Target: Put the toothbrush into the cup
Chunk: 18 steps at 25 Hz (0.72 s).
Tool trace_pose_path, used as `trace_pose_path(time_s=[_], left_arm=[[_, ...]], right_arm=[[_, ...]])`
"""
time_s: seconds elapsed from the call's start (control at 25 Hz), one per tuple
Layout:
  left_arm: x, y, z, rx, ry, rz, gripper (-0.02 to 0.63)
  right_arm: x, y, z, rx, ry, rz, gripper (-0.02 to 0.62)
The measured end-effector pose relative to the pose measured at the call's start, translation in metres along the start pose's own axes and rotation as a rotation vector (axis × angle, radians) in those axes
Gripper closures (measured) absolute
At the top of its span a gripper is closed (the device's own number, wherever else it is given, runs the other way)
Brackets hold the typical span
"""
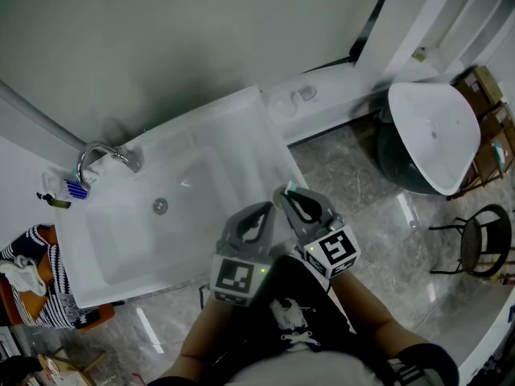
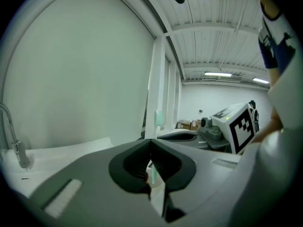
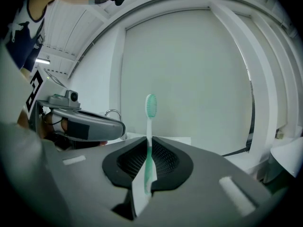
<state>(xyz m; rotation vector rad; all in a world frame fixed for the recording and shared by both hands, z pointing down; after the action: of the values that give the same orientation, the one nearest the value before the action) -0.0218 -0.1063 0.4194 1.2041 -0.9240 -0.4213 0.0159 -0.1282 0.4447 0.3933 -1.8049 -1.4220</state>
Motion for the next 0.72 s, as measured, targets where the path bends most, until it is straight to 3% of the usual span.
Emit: trace_pose_path(time_s=[0.72], left_arm=[[0.005,0.002,0.003,-0.003,0.007,0.019,0.606]], right_arm=[[0.015,0.016,-0.004,-0.011,-0.013,0.018,0.565]])
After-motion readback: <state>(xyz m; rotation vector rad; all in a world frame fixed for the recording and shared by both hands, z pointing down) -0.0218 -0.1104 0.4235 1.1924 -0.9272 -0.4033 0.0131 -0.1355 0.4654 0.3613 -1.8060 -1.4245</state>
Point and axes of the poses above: the fingertips, and each gripper's own axes: x forward along the fingers, z to its left, y out of its underside, the point moved 1 cm from there along -x, backward along the fingers, and after that the axes turned 10 degrees about z, right-handed, at the moved point
